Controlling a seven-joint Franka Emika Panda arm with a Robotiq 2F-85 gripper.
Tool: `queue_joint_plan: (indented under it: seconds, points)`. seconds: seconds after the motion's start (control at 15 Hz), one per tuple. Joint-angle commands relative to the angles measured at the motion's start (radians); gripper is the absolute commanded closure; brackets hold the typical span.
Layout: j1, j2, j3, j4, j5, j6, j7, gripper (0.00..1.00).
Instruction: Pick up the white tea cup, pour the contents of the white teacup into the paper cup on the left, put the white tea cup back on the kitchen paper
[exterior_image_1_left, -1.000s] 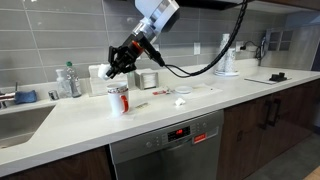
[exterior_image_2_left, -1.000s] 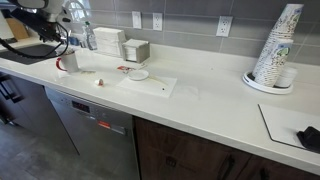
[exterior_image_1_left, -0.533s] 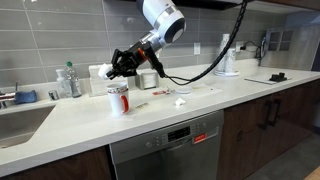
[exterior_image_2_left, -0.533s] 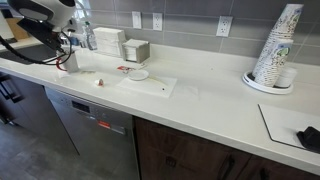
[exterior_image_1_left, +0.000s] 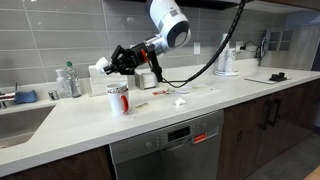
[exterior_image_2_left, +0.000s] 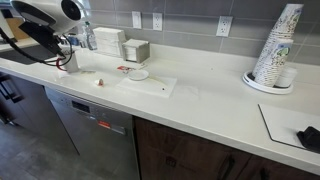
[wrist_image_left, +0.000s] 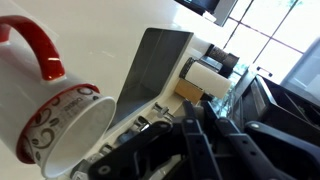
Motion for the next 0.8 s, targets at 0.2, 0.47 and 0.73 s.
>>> queue_joint_plan:
  seconds: [0.2,0.47,0.73]
  points:
    - [0.0,0.009,-0.033,-0.016,0.156,-0.118,-0.146,0.97]
    - [0.007,0.041,-0.038,0.008,0.224,-0.174,-0.203,0.97]
    - [0.004,0.063,-0.041,0.014,0.337,-0.251,-0.291,0.97]
